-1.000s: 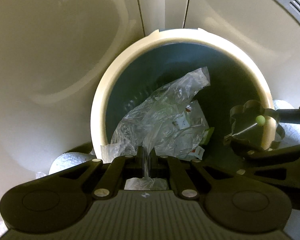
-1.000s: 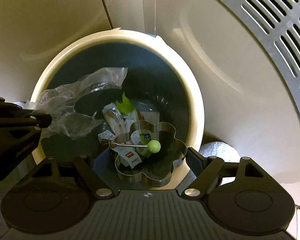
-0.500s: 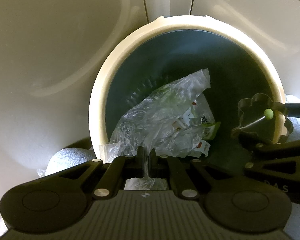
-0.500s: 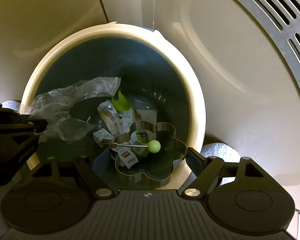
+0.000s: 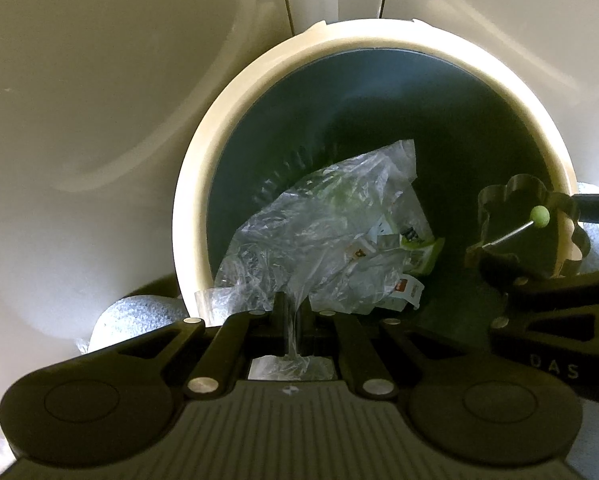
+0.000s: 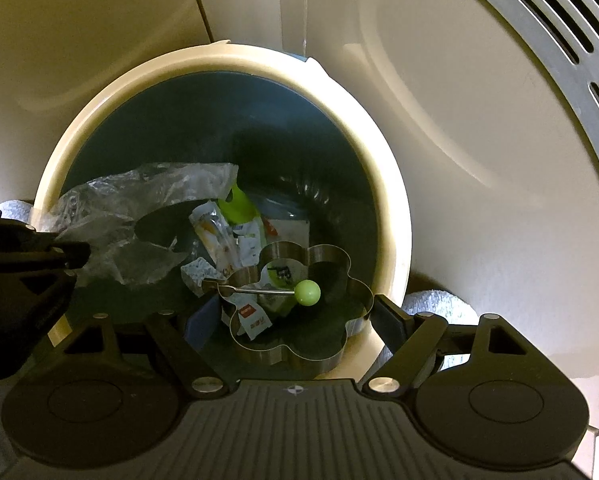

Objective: Collect trash
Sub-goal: 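Open both grippers to drop the plastic bag and egg ring into the bin, then raise both open grippers up out of the bin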

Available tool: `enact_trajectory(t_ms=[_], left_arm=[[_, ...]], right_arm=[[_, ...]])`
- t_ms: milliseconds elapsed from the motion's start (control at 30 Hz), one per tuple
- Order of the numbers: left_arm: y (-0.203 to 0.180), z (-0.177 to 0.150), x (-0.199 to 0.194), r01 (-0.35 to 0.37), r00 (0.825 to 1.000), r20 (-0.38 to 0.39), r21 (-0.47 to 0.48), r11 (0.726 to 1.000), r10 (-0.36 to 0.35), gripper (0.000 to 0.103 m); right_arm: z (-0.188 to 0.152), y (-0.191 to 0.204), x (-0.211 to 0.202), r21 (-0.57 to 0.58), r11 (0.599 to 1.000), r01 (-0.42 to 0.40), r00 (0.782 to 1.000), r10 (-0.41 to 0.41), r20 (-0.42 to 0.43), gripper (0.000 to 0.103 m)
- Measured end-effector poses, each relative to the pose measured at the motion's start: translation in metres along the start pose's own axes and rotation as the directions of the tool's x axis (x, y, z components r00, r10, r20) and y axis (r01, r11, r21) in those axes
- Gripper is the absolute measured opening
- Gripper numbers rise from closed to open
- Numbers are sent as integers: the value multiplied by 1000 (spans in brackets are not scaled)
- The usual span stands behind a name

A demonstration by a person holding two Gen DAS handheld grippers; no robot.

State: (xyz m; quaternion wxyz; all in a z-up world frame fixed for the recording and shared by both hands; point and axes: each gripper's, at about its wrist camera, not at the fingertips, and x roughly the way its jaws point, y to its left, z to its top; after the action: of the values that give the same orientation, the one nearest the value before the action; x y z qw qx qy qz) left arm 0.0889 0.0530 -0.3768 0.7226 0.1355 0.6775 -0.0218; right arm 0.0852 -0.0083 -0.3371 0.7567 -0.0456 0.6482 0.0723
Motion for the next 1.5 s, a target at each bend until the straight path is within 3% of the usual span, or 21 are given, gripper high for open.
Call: enact_trajectory(t_ms=[167,200,267,300,333,433,500,700,967,1200,1500], left_arm=[[-1,2,2,-10,1000,-8,-4,1000,10,4],[-1,3,1,-13,1000,-8,-5,1000,13,8],[-2,5,-1,-17,1000,-15,-19,1000,17,41],[-1,6,-1,-24,1000,-17,-33,999,23,76],[1,7,-2,-57,998,-12,-51,997,57,90],[6,8,-2,-81,996,-31,-67,994,79,102],[10,7,-4,-45,998,-39,-77,996,42,103],[10,-2,-32,-15,1000,-3,-42,999,15,103],[23,-23,-107,54,996,80,-41,998,-50,103],[24,-55,-172,90,978,192,-18,996,-85,103],[16,-89,-215,114,951,290,-18,993,-104,103]], right_arm=[[-1,1,3,-19,1000,0,1000,0,3,84],[0,1,4,-19,1000,-1,1000,1,2,84],[1,1,4,-18,1000,-4,1000,4,0,84],[1,0,5,-18,1000,-6,1000,6,-3,85],[1,0,6,-19,1000,-9,1000,9,-6,84],[0,-1,4,-20,1000,-9,1000,9,-1,86],[0,-4,0,-8,1000,17,1000,-17,1,100],[-4,-6,-30,-25,1000,12,999,-11,52,101],[-30,-12,-99,-15,1000,8,983,-5,182,101],[-59,-22,-151,-21,1000,-16,956,21,291,103],[-100,-32,-196,15,999,-34,914,25,405,103]])
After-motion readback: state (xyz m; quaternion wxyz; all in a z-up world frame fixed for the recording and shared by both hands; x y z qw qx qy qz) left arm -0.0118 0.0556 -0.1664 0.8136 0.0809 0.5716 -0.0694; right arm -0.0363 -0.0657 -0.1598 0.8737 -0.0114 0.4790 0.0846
